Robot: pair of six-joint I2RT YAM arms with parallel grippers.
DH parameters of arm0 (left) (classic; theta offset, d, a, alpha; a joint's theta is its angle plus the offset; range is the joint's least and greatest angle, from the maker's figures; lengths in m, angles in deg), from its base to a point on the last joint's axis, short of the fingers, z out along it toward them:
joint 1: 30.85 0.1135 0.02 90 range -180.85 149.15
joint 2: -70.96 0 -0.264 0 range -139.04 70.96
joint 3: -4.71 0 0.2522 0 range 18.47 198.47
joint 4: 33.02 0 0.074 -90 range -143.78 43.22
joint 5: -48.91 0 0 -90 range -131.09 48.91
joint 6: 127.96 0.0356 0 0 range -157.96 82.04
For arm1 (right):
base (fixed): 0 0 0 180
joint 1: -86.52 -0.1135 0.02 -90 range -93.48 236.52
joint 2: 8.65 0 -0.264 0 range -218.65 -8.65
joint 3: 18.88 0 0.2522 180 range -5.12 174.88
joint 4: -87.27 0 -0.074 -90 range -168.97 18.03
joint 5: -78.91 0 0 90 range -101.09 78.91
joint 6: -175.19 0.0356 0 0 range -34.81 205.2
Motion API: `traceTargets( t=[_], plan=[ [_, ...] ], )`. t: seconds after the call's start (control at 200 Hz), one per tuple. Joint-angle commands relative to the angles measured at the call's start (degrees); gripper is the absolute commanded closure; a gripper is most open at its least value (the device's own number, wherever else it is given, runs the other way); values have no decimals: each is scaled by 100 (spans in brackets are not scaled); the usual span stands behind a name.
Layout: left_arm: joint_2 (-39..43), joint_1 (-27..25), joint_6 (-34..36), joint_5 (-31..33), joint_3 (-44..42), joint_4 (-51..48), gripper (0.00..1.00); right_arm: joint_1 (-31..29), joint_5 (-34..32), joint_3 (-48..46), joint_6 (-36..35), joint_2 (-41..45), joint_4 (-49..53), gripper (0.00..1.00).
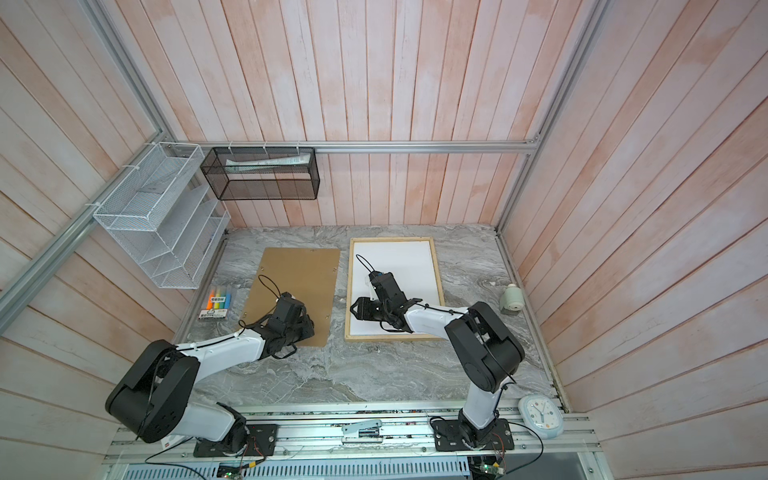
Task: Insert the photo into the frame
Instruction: 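Move the left gripper over the brown backing board while the right gripper follows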
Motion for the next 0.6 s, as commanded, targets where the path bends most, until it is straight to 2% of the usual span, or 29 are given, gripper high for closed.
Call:
traceTargets(
  t=[0.0,0.12,0.265,0.595],
  plan=[
    [-561,-2,-47,-338,73,-130,48,-46,97,343,-3,-271,-155,52],
    [-784,2,10,-369,340,-132,49,-80,237,601,-47,-530,-158,52],
    [-681,2,-1,-291,414,-300,49,-142,322,904,-132,-754,-71,53],
    [174,151,333,153,810,-1182,46,-396,300,1599,-163,-1206,66,54]
  ],
)
